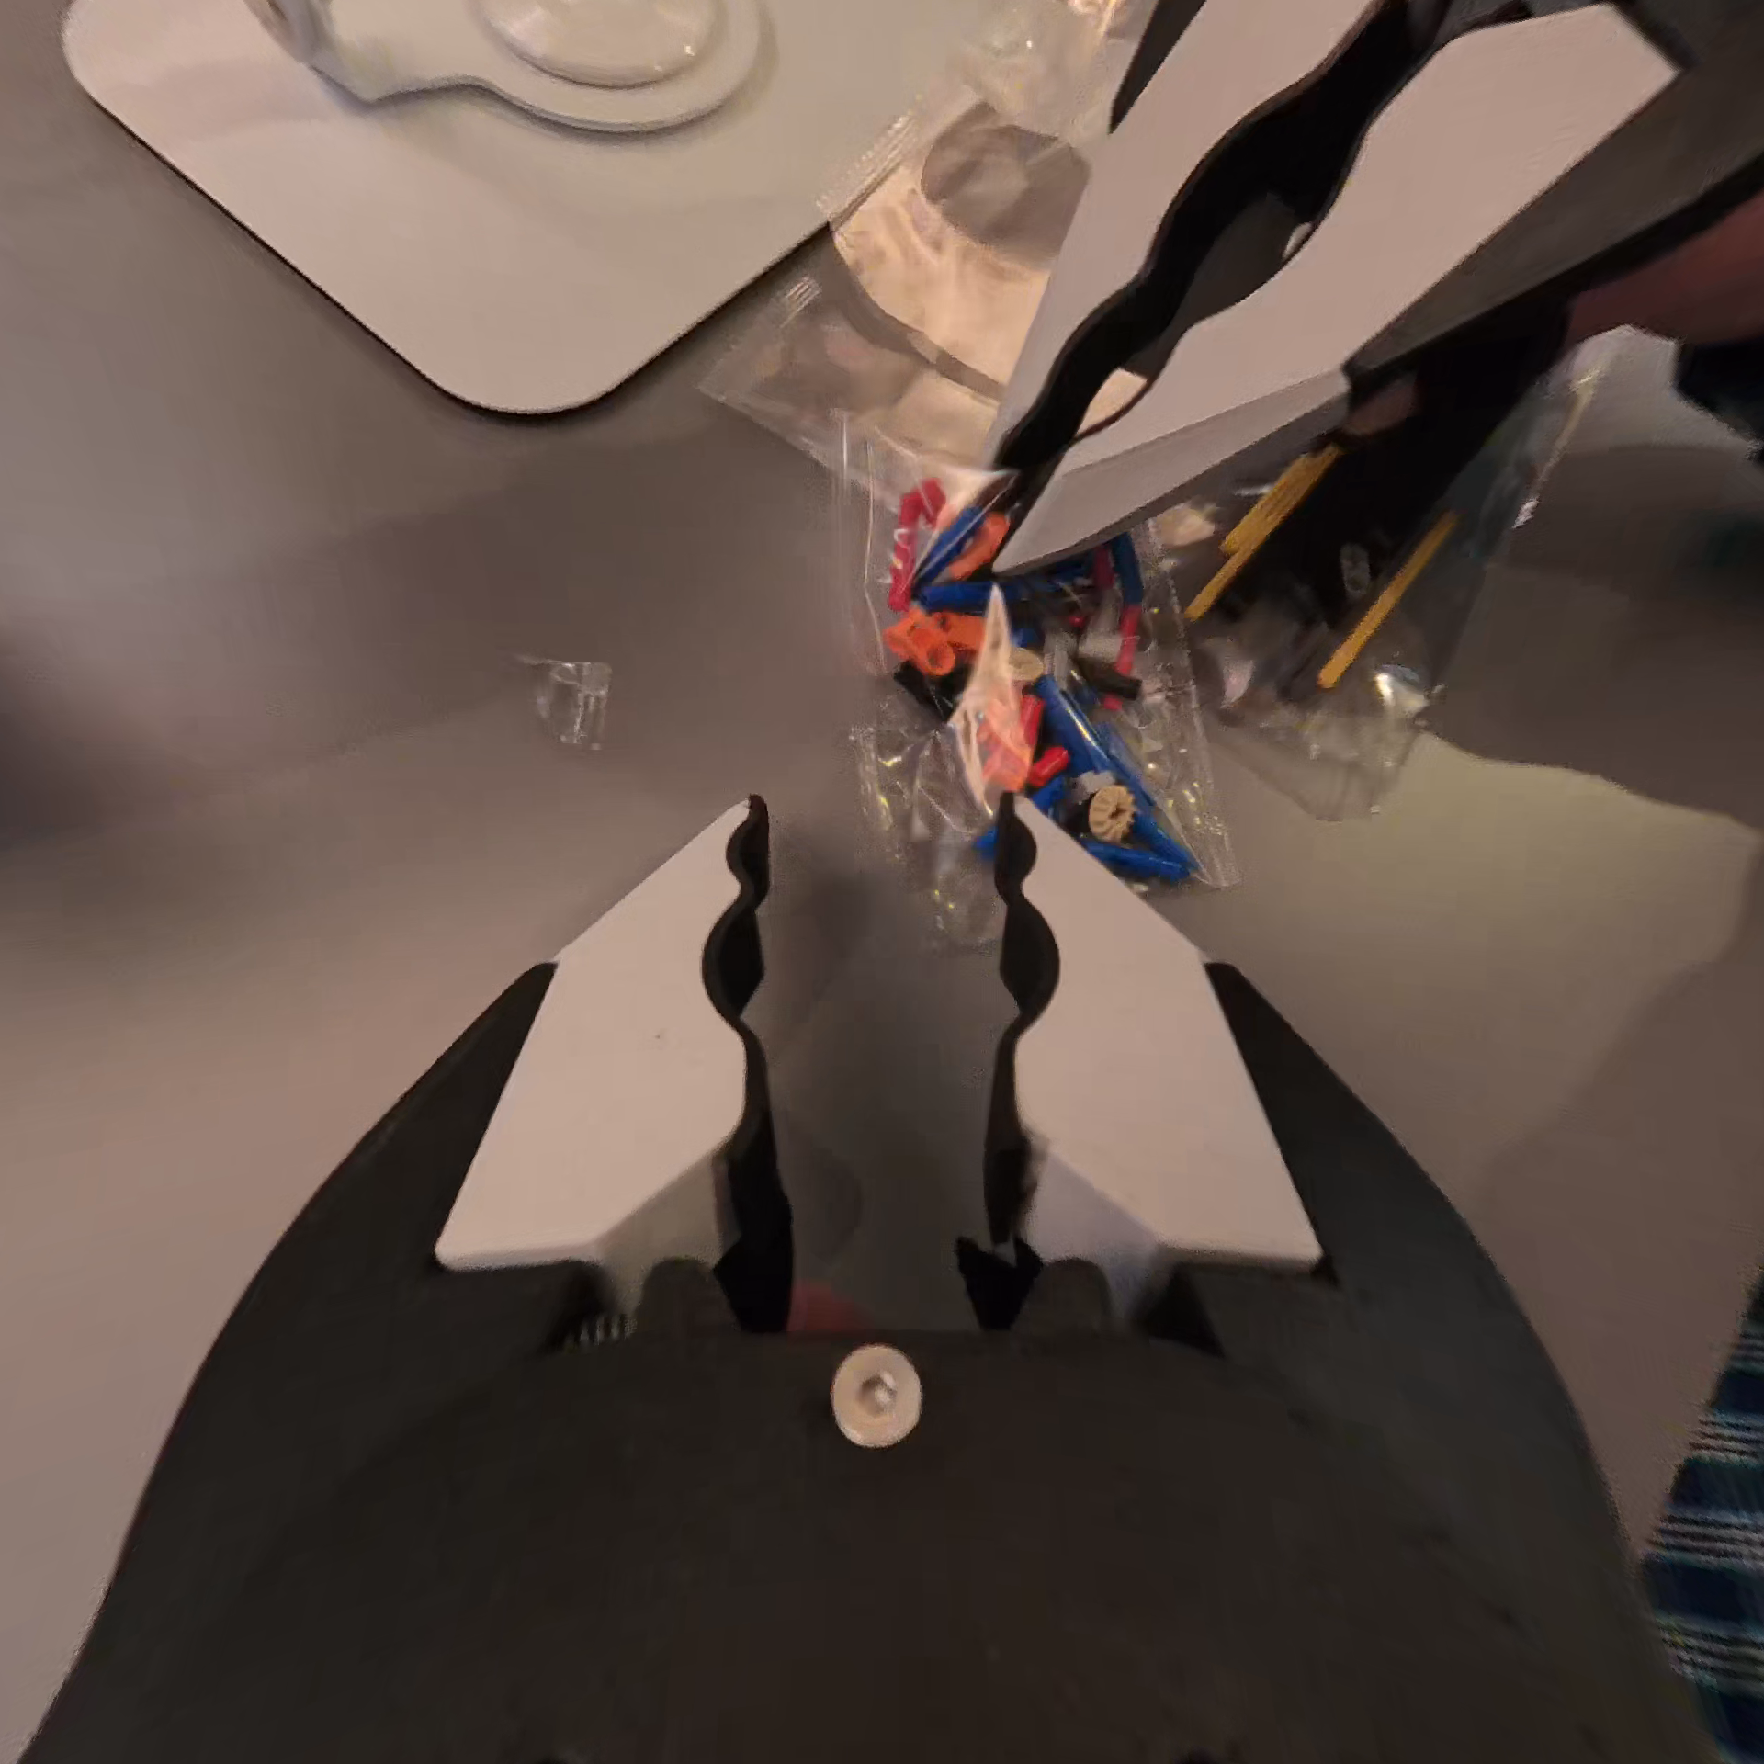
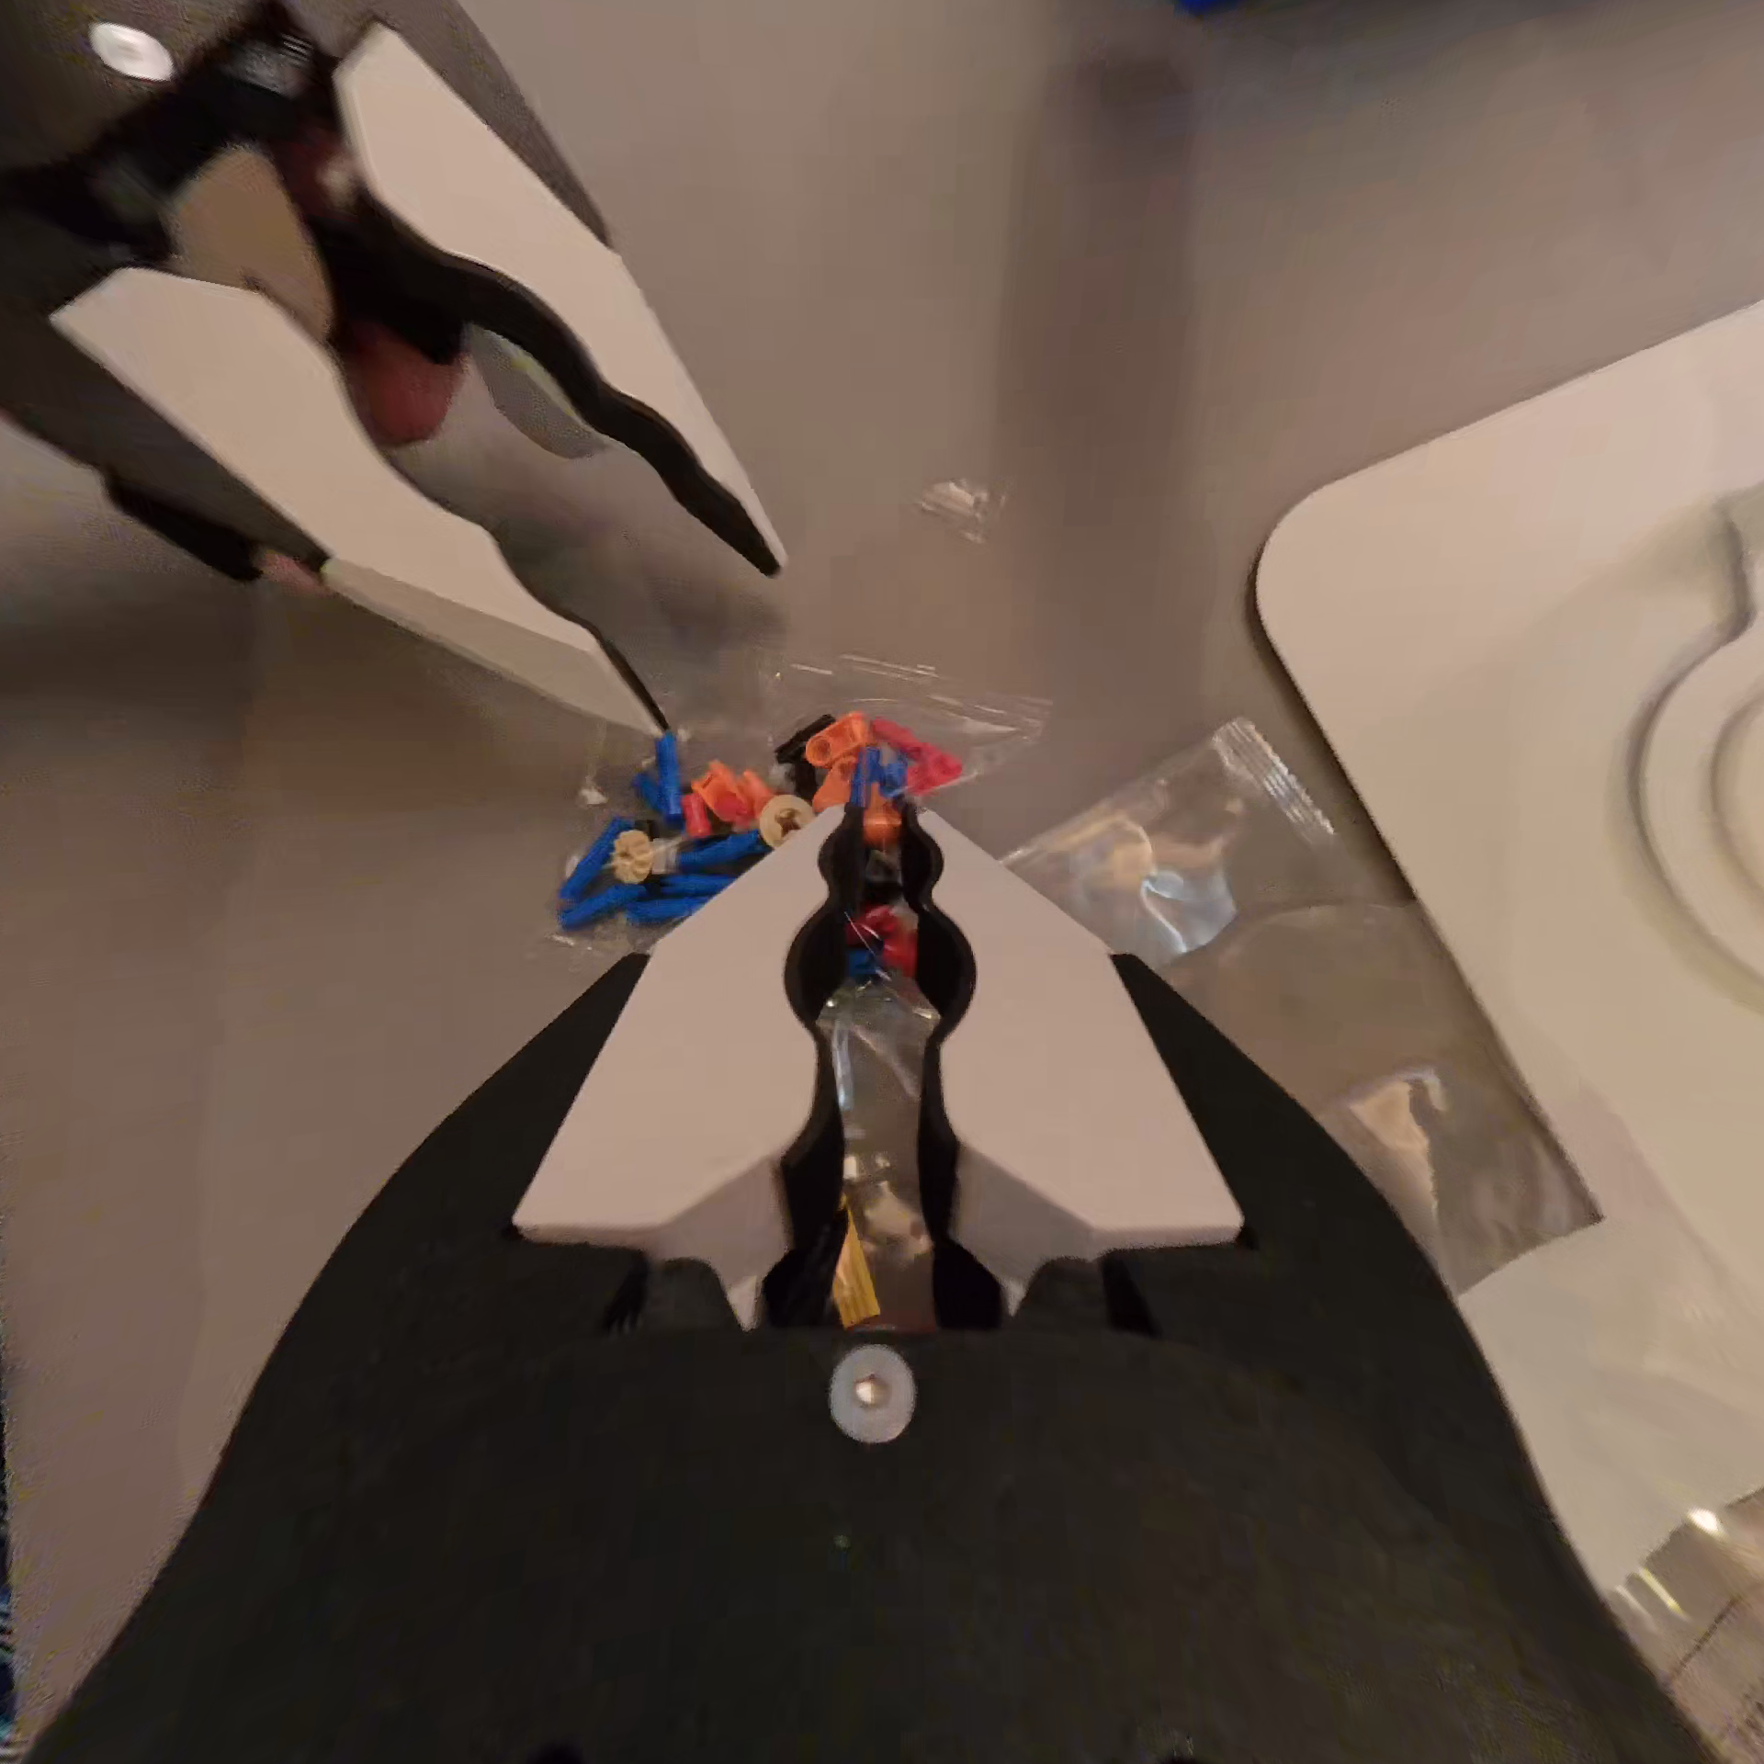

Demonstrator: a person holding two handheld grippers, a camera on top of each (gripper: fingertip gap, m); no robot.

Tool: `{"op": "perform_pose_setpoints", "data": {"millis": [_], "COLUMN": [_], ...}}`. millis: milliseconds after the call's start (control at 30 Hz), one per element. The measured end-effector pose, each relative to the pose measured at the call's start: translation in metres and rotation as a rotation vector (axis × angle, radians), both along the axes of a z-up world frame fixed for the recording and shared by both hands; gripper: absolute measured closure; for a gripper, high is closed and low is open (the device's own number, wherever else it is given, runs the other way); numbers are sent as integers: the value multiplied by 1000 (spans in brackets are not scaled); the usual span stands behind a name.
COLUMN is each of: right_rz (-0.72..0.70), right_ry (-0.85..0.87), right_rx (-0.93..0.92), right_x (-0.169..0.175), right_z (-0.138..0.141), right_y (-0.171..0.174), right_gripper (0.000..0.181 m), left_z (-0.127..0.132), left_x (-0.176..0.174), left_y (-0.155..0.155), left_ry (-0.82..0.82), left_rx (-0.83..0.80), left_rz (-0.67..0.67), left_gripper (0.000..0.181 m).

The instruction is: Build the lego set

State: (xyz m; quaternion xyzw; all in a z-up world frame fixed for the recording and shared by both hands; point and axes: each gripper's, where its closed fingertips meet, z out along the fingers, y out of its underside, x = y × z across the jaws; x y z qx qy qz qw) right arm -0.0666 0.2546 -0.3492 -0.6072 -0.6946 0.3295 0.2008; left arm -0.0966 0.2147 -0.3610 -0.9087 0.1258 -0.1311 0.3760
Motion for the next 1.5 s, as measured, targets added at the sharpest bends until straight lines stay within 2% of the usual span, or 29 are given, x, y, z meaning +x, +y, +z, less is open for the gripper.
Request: {"op": "perform_pose_setpoints", "data": {"millis": [33, 133, 233, 300, 333, 400, 500, 667, 933, 1167, 1500], "right_rz": [23, 53, 74, 57, 38, 2, 63, 113, 222, 362, 435], "right_ry": [35, 62, 105, 113, 120, 143, 202, 125, 95, 6, -62], "right_rx": [3, -13, -40, -29, -6, 32, 73, 128, 88, 16, -26], "right_x": [1, 5, 7, 7, 6, 8, 12, 9, 6, 10, 8], "right_z": [6, 12, 19, 20, 21, 31, 48, 20, 4, -13, -21], "right_y": [-3, -5, -4, 2, 6, 12, -4, -21, -35, -49, -53], "right_gripper": [177, 177, 177, 177, 174, 145, 148, 142, 152, 159, 173], "left_z": [0, -2, 2, 4, 5, 5, 16, 27, 21, 7, 0], "left_x": [3, 14, 27, 28, 29, 29, 35, 45, 49, 52, 47], "left_y": [0, 2, 3, 6, 7, 7, 7, 5, -1, -10, -11], "left_ry": [-40, -108, -174, -181, -189, -194, -253, -288, -252, -109, -89], "left_rx": [-11, -37, -37, -45, -57, -79, -56, -48, -54, -61, -95], "left_rz": [-16, -70, -137, -118, -117, -106, -103, -139, -217, -324, -322], "left_gripper": [136, 146, 168, 181, 181, 181, 181, 181, 181, 181, 181]}}
